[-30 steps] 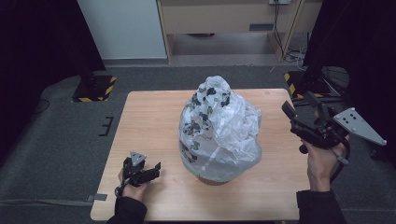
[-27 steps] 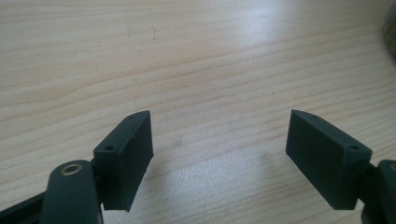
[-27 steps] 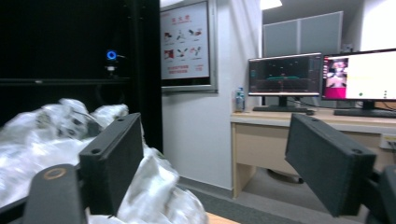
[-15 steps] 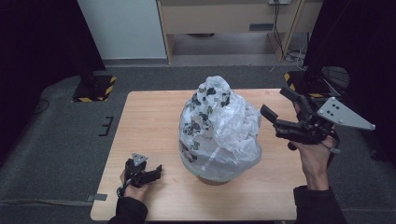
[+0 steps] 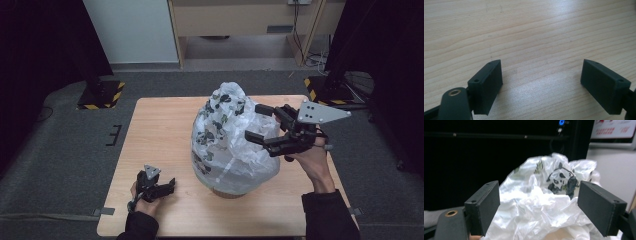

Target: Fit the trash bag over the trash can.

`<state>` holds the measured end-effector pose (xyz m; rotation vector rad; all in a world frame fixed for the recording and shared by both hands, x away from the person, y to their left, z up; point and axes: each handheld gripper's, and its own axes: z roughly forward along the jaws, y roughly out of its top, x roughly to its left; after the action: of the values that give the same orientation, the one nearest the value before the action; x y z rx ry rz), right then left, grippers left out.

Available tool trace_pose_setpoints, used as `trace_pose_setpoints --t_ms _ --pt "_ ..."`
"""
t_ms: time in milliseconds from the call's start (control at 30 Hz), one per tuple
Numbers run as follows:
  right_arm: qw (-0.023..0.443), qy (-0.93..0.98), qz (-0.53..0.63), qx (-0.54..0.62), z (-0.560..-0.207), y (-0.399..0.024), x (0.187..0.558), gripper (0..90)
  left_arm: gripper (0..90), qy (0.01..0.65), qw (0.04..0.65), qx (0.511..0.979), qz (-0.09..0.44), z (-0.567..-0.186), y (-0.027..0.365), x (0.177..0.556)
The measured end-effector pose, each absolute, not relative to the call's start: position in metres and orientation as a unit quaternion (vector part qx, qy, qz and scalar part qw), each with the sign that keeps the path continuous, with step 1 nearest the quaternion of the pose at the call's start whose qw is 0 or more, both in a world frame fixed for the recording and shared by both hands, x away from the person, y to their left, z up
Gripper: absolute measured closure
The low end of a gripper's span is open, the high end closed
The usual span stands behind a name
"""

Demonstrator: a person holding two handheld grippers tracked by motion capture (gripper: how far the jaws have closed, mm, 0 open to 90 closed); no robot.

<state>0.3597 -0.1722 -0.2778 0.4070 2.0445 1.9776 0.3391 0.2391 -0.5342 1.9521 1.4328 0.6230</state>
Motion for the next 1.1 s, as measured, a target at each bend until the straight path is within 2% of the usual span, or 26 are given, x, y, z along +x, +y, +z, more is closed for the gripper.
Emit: trace_pose_setpoints --t_ms 267,600,800,1100 --pt "0.119 0.766 0.618 0.133 -0.299 -0.165 0.373 23.1 17.0 0.544 0.315 0.741 0.237 -0.534 0.239 0.339" --pt "0.109 0.807 0.567 0.127 -0.315 -0.155 0.379 25.2 16.4 0.543 0.315 0.741 0.236 -0.534 0.239 0.339" --pt "0.105 0.814 0.557 0.125 -0.317 -0.153 0.381 24.8 16.0 0.541 0.315 0.743 0.235 -0.534 0.239 0.339" --pt "0.128 0.841 0.512 0.117 -0.315 -0.144 0.380 21.3 15.1 0.537 0.316 0.746 0.233 -0.534 0.238 0.339"
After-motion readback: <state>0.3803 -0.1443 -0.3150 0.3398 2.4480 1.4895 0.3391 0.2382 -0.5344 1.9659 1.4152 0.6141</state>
